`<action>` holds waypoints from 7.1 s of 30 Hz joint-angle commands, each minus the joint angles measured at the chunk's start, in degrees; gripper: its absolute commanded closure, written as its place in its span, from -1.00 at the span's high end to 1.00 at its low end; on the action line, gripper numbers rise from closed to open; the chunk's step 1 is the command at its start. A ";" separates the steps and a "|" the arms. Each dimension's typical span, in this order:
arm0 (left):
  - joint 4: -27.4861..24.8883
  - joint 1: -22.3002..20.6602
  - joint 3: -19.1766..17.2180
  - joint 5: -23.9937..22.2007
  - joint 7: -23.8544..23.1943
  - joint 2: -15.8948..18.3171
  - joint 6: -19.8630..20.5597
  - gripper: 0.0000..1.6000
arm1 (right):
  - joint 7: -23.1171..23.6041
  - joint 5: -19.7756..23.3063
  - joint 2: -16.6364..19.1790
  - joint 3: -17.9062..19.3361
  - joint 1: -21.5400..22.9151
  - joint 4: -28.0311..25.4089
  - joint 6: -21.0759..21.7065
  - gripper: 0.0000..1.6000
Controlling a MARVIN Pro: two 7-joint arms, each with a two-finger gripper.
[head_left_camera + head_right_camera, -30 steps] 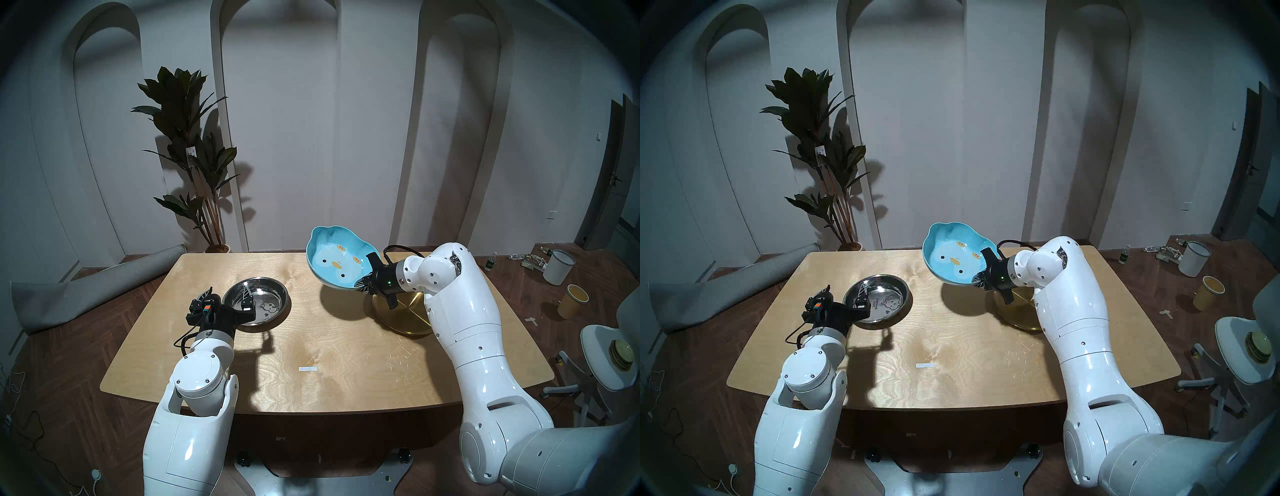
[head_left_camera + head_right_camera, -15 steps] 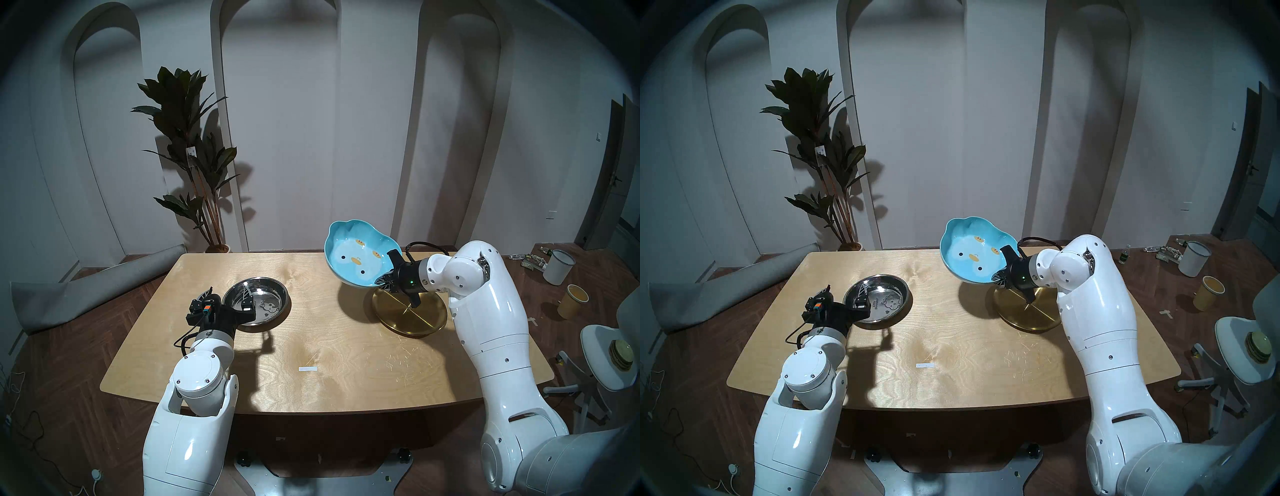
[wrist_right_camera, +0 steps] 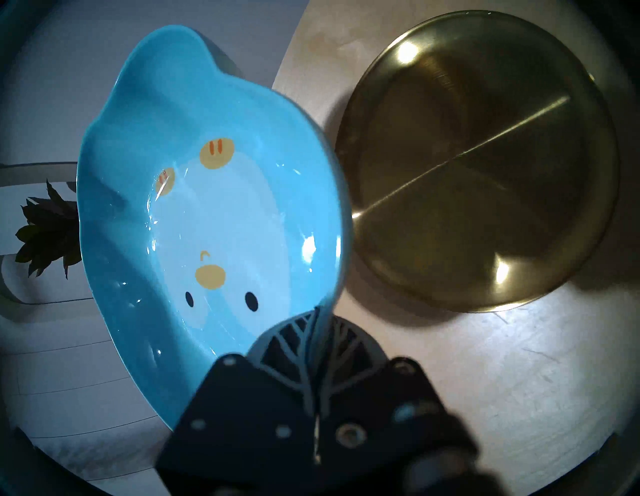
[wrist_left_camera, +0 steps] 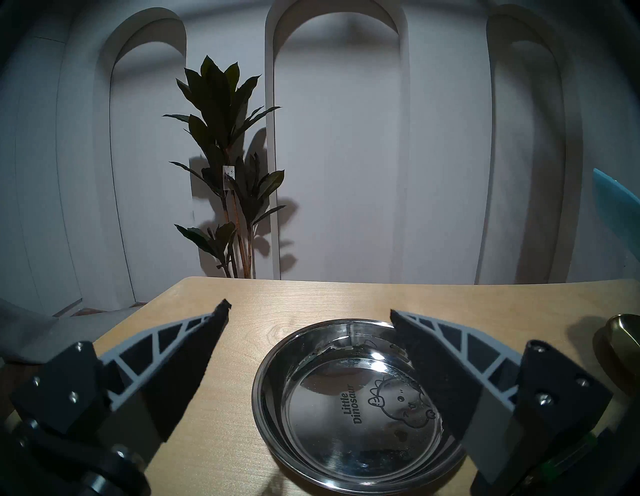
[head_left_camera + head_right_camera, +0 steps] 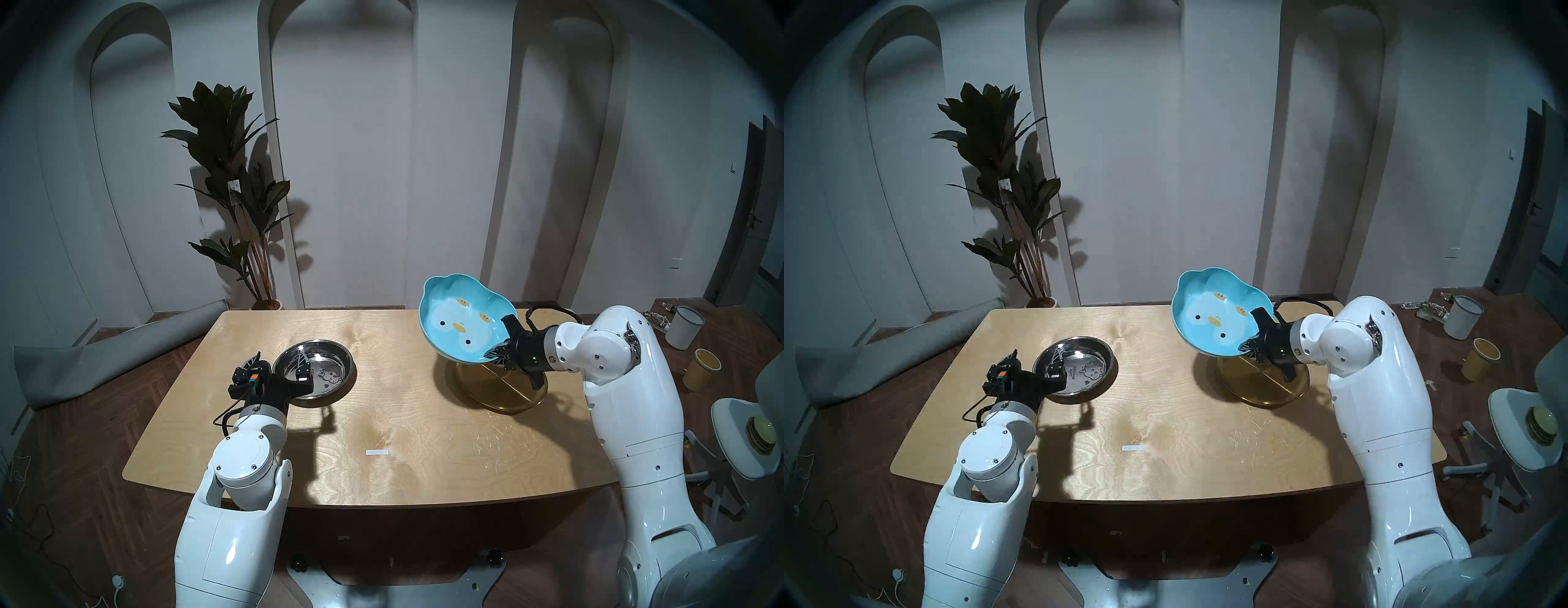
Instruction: Stack the plates into one stack
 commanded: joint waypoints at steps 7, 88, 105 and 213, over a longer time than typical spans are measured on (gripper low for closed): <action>-1.10 -0.73 0.05 -0.06 0.10 0.14 -0.40 1.00 | -8.23 10.04 6.75 5.42 -10.91 -8.09 -4.82 -1.00; -1.31 -0.67 0.97 -1.26 1.37 1.51 -0.56 1.00 | -11.38 20.49 25.71 -24.40 17.84 20.21 -4.90 -1.00; -1.33 -0.67 1.16 -1.52 1.64 1.81 -0.59 1.00 | -11.25 24.43 27.82 -33.23 23.01 25.24 -5.00 -1.00; -1.64 -0.42 3.21 -3.00 3.11 3.52 -1.70 1.00 | -3.40 29.10 37.21 -37.15 31.59 9.80 -0.86 1.00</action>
